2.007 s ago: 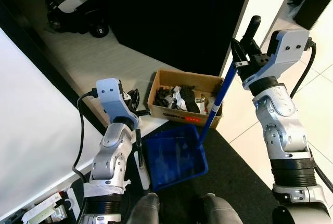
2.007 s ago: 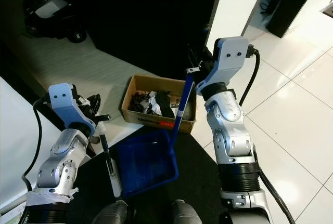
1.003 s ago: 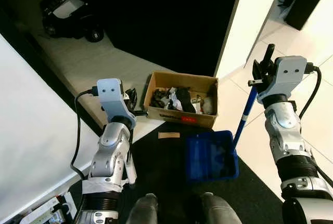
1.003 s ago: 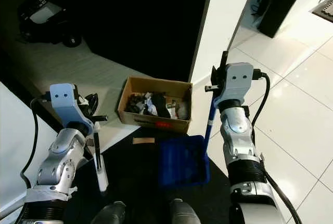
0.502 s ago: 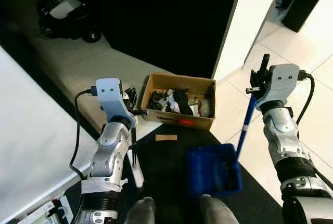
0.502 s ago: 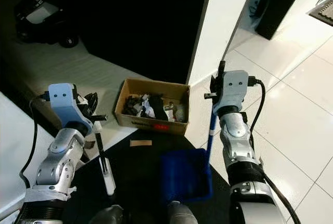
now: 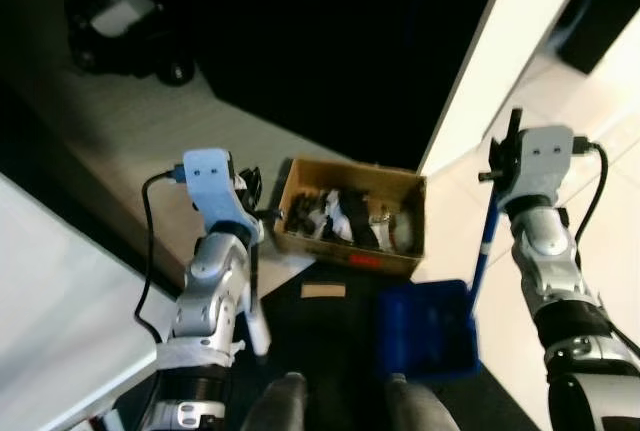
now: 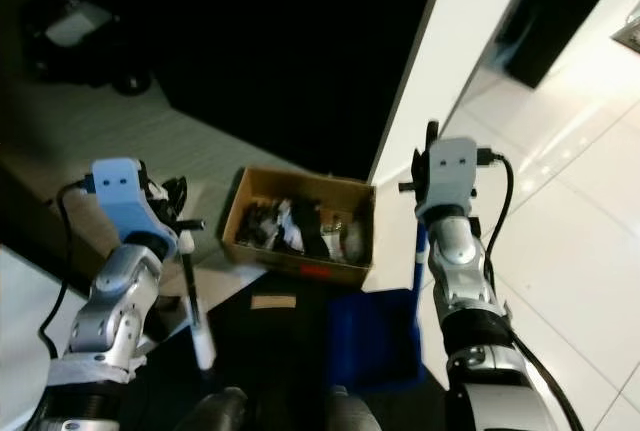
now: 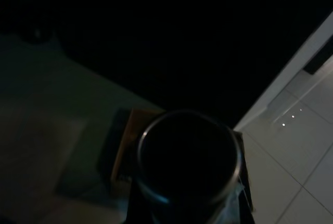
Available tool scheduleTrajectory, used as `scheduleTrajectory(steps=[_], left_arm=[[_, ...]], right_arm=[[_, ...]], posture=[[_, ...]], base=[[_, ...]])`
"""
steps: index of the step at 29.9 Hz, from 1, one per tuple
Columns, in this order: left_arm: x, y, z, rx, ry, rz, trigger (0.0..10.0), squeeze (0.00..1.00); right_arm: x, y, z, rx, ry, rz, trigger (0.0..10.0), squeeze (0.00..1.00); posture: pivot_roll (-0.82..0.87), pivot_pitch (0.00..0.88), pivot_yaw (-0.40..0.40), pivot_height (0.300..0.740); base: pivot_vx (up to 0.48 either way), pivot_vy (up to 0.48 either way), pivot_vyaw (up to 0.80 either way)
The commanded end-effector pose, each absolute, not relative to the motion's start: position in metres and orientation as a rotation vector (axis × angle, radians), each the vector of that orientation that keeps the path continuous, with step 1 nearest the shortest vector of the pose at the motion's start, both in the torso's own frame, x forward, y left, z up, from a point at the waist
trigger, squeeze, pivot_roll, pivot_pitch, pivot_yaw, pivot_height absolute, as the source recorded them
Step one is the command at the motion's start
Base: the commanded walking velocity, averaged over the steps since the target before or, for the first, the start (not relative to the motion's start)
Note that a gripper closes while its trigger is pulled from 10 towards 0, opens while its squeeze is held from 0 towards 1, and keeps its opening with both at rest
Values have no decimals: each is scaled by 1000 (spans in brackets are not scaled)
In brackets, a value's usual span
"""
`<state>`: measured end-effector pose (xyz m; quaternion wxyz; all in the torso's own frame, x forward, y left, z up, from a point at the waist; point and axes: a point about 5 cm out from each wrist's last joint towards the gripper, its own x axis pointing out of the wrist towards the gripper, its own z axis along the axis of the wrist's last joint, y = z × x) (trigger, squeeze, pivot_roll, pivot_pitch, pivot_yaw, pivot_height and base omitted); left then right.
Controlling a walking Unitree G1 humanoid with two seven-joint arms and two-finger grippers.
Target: Sweep floor
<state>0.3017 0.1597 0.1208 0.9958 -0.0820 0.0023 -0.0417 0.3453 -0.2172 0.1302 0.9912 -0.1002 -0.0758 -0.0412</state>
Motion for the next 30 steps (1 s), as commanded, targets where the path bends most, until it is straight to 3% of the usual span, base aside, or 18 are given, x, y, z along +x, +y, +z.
scheduleTrajectory(steps=[1, 20, 30], left_arm=[[303, 158, 125, -152, -22, -92, 10000, 0], [298, 153, 116, -163, 2, -184, 10000, 0], [295, 156, 112, -157, 34, -250, 10000, 0]], right_arm=[[344, -221, 131, -219, -160, -89, 10000, 0], [337, -216, 113, -239, -148, -69, 10000, 0], [330, -205, 105, -242, -220, -93, 10000, 0]], posture=[[-14, 110, -11, 740], [-9, 121, 2, 740], [14, 164, 59, 740]], base=[[428, 0, 0], [40, 0, 0], [0, 0, 0]])
